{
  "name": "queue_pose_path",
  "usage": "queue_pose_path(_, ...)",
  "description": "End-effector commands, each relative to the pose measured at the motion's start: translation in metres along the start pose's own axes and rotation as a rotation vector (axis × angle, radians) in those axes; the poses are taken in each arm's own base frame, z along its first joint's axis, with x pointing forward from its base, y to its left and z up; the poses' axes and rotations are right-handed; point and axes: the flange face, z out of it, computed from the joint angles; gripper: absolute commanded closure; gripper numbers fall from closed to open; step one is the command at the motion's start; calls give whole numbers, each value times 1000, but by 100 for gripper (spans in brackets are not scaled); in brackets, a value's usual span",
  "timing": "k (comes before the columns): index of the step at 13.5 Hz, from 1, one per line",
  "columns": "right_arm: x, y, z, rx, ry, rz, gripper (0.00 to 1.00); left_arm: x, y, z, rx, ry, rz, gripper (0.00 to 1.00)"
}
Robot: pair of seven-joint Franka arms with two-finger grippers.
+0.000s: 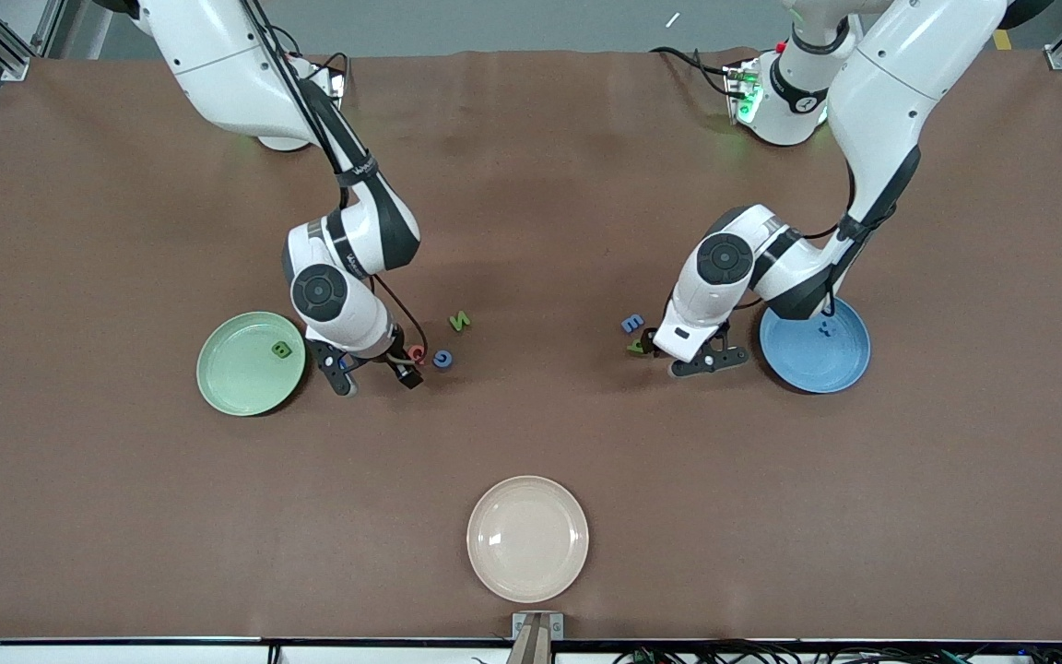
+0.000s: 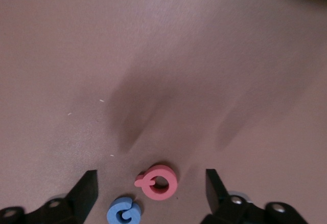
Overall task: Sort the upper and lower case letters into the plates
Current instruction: 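Grasp the n with the left gripper while the right gripper grasps the D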
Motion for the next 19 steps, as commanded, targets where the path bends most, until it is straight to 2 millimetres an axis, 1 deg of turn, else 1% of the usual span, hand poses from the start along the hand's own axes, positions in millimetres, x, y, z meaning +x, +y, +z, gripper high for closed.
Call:
queue_pose_path(1,-15,3,16,13,9,5,14,-3,5,3,1,5,0,14)
queue_pose_path(3,-22,2,19,20,12,9,17,-9,11,2,0,5,14,15)
queue_pose_path(4,-24,3,23,13,12,6,22,-11,12,3,2,3,16,17)
queue_pose_path(6,-23,4,26,9,13,8,30,-17,9,7,11,-7,21,30)
queue_pose_path(8,-23,6,29,2,15,6,39,-17,9,8,12,-8,22,43)
queue_pose_path(10,-21,9,31,-5,15,8,49,-19,11,8,12,-10,26,51)
queue_pose_path(11,-21,9,31,-6,16,6,51,-21,13,8,12,-9,31,54)
queue_pose_path(12,-21,9,31,-6,16,6,56,-21,14,7,10,-8,30,58)
queue_pose_path(13,-22,10,32,-7,17,5,71,-24,17,7,9,-8,36,63)
queue_pose_path(14,-22,10,32,-9,17,4,88,-25,19,6,6,-8,35,67)
queue_pose_path(15,-20,10,31,-12,17,5,98,-26,20,6,6,-8,36,73)
queue_pose_path(16,-13,10,26,-11,17,8,100,-26,20,6,6,-8,36,79)
queue_pose_path(17,-9,10,19,-19,15,-7,100,-25,20,4,6,-4,37,87)
queue_pose_path(18,7,11,0,-41,9,-20,100,-22,18,0,11,1,40,94)
queue_pose_path(19,22,16,-19,-65,0,-54,100,-16,15,-12,11,23,44,94)
